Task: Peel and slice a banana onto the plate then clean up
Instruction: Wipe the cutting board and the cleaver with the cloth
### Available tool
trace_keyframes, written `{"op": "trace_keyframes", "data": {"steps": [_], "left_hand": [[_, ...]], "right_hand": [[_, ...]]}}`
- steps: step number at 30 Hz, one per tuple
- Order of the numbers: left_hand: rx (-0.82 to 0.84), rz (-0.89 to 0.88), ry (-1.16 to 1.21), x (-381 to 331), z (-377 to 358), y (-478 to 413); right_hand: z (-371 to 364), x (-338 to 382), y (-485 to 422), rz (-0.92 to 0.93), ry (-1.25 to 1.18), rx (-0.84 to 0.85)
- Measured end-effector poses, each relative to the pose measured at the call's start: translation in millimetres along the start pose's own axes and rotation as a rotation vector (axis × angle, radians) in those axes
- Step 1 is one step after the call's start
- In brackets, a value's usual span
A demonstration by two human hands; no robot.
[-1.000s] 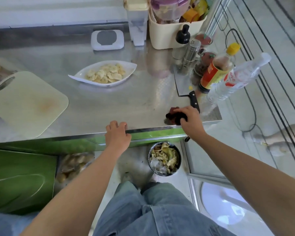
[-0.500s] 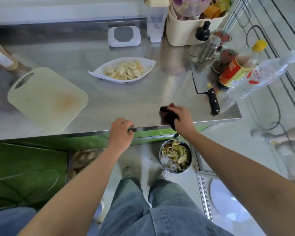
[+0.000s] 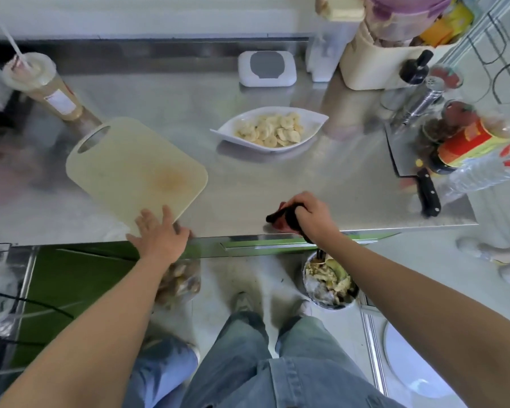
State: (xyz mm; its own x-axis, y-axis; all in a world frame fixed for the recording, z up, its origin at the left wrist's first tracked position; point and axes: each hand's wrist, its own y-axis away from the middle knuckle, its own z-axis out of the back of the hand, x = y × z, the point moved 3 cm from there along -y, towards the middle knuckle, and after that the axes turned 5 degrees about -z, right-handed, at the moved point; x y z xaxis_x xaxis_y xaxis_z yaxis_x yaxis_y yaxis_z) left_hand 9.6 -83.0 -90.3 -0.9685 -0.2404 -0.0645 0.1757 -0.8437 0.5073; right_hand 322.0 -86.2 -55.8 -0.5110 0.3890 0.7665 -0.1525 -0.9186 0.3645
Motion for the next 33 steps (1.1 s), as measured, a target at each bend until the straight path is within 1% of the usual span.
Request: {"op": "trace_keyframes", "data": {"steps": [4, 6, 8, 10, 11, 12, 13, 15, 16, 19, 22, 27, 29, 33], "left_hand": [[-0.170, -0.119, -0.180, -12, -7, 15], [-0.256, -0.249, -0.156, -25, -9, 29], [-0.342, -0.355, -0.055, -34, -9, 39], [-0.408, -0.381, 0.111, -30, 1, 39], [-0.429, -0.369, 0.156, -24, 5, 35], [-0.426, -0.343, 0.144, -17, 7, 30], [-0.381, -0.299, 0.098, -8, 7, 24], [-0.244, -0.181, 0.020, 11, 6, 15], [-0.206, -0.131, 0.011, 20, 5, 12], [-0.193, -0.092, 0.008, 28, 2, 10], [-0.216, -0.138, -0.002, 11, -4, 13], [-0.288, -0.348, -0.069, -45, -19, 27], [-0.270, -0.380, -0.035, -67, -27, 34], [-0.222, -0.431, 0.004, -106, -36, 42]], "right_hand": [[-39, 36, -10, 0.115, 0.044, 0.141], [-62, 53, -13, 0.184, 0.114, 0.233], [-83, 66, -13, 0.228, 0.200, 0.333], [-100, 73, -11, 0.244, 0.311, 0.456], [-107, 73, -9, 0.252, 0.398, 0.510], [-112, 71, -7, 0.261, 0.503, 0.551], [-116, 68, -5, 0.270, 0.616, 0.575], [-118, 60, -1, 0.310, 0.785, 0.567], [-115, 56, 1, 0.331, 0.827, 0.546], [-95, 45, 1, 0.325, 0.841, 0.485], [-59, 28, -3, 0.287, 0.839, 0.441], [6, -11, -8, 0.224, 0.829, 0.330], [26, -26, -10, 0.198, 0.815, 0.277], [58, -49, -12, 0.126, 0.796, 0.227]]}}
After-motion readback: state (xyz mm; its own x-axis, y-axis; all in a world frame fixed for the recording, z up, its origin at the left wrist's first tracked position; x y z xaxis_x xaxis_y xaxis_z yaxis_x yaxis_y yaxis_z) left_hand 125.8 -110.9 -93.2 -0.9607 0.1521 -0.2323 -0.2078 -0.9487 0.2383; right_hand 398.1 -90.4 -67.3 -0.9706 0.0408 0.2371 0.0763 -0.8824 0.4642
